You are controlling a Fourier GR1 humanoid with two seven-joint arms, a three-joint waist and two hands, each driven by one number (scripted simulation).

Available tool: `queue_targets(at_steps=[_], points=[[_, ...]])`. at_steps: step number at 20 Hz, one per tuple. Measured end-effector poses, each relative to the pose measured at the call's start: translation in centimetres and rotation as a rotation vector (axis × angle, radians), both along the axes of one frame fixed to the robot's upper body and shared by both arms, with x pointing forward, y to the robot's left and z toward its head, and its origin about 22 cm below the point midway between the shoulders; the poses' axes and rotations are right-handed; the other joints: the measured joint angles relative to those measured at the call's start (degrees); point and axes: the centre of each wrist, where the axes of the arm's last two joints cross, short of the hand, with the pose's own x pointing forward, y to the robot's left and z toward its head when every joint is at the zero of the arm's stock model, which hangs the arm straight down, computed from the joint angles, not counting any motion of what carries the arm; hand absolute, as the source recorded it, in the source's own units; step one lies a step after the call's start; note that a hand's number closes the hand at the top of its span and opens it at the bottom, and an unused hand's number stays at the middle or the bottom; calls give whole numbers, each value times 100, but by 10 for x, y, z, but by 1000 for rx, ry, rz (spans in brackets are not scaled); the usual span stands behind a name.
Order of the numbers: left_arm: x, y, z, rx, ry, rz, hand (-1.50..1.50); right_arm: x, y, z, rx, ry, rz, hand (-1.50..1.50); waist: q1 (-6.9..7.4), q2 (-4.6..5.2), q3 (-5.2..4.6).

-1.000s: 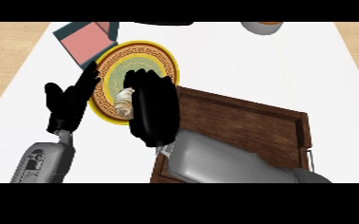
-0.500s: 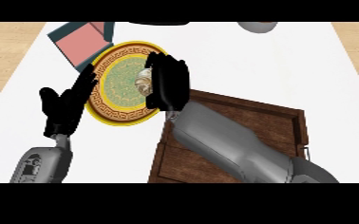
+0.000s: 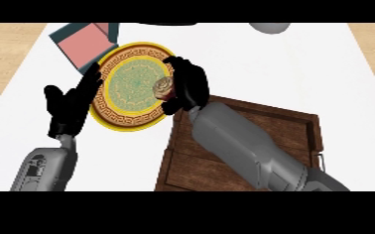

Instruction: Pick the cupcake from the tray and place it in the plate

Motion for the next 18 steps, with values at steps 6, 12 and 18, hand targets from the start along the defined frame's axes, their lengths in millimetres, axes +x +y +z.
queue_targets(at_steps=[6,12,18], points=[[-4,1,2,-5,9,11,0,5,-2,8,130,-163,105,-150,-53,-29,4],[-7,10,-3,-3,13,23,0,-9,7,33,389,-245,210,-150,-111,-50,4],[-9,13,-1,0,11,34,0,-19,0,46,635,-71,208,-150,-187,-74,4]])
